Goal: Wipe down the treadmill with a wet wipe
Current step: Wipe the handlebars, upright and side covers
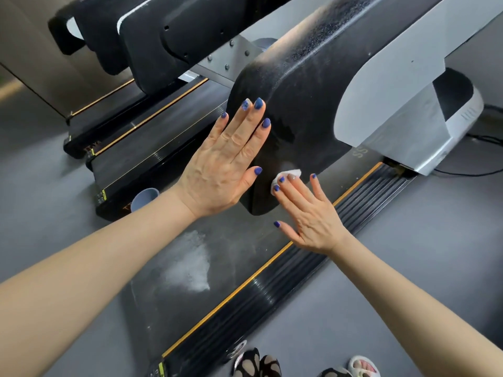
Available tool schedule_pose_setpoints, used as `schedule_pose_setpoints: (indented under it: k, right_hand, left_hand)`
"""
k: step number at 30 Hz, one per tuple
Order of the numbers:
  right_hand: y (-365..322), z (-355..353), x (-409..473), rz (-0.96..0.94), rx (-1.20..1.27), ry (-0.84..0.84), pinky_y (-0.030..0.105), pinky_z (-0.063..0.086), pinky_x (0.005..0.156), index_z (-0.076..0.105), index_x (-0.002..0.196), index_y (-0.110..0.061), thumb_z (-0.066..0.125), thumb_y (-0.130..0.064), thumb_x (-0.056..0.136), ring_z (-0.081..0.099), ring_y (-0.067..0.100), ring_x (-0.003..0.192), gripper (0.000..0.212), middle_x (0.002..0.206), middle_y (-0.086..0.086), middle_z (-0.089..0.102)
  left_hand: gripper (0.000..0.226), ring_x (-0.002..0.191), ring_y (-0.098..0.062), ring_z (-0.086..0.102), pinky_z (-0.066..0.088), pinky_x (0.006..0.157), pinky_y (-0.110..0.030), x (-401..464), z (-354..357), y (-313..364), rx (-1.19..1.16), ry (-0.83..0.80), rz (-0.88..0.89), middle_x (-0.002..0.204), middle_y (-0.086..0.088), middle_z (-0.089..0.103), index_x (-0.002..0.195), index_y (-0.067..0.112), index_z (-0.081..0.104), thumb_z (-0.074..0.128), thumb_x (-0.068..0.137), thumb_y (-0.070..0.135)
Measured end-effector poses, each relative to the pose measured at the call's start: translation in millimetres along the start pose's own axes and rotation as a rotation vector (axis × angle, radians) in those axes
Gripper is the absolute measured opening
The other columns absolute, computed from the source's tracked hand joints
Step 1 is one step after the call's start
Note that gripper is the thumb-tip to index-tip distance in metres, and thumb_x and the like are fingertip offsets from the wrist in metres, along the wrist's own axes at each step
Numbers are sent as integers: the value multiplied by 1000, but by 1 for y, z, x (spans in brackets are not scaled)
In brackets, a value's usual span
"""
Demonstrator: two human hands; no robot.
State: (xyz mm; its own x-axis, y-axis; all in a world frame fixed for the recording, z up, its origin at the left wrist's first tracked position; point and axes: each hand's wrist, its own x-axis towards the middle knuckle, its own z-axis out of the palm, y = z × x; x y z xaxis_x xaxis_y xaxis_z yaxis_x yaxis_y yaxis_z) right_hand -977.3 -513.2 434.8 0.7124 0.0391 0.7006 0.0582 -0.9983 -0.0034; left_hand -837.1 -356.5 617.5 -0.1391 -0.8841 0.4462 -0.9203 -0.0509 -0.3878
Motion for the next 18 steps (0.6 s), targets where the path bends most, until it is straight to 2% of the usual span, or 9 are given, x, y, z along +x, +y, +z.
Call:
schedule_pose_setpoints:
  k: [2,4,7,10,12,16,18]
  right_hand:
    - [16,6,-5,-143,-43,-36,49,-10,124,0,162,-19,31,-47,103,-3,19,156,72,169,-2,-9]
    - [44,11,-17,-258,-121,-74,51,-4,123,9,162,-19,35,-43,103,1,19,156,69,170,-2,-4]
    - [97,10,-33,-306,-213,-78,53,3,122,18,161,-18,39,-41,103,11,18,155,66,170,-4,2]
    - [136,1,-36,-366,-280,-90,51,3,123,15,162,-17,44,-37,101,25,18,150,71,168,-5,12]
    - [137,1,-28,-422,-301,-71,51,4,123,16,162,-17,46,-36,101,22,17,152,70,168,-5,13]
    - [95,8,7,-510,-215,61,48,-5,125,17,161,-17,42,-34,103,10,17,156,65,169,-4,6]
    - [85,7,14,-504,-177,108,47,-6,125,16,161,-18,41,-32,103,10,17,155,65,169,-3,7]
  left_hand:
    - [79,154,-24,-11,5,126,-46,-1,2,2,13,-1,-5,163,-2,-27,158,12,-14,43,106,27]
    - [80,154,-23,-13,4,126,-46,-1,4,6,36,7,-15,164,-2,-28,158,14,-15,43,106,27]
    - [80,153,-23,-12,6,126,-48,-1,8,12,45,25,-83,167,-12,-15,158,11,-11,46,104,23]
    - [79,153,-21,-14,3,126,-46,-2,15,17,41,53,-110,163,0,-29,157,16,-18,41,105,22]
    - [81,153,-20,-16,1,126,-44,-1,18,18,46,70,-123,161,6,-34,156,18,-21,41,104,20]
    - [82,154,-21,-15,3,126,-45,-1,20,19,70,95,-132,162,4,-31,157,16,-18,43,103,16]
    - [80,154,-21,-14,2,126,-45,-1,20,17,77,93,-120,163,3,-30,158,16,-18,42,104,18]
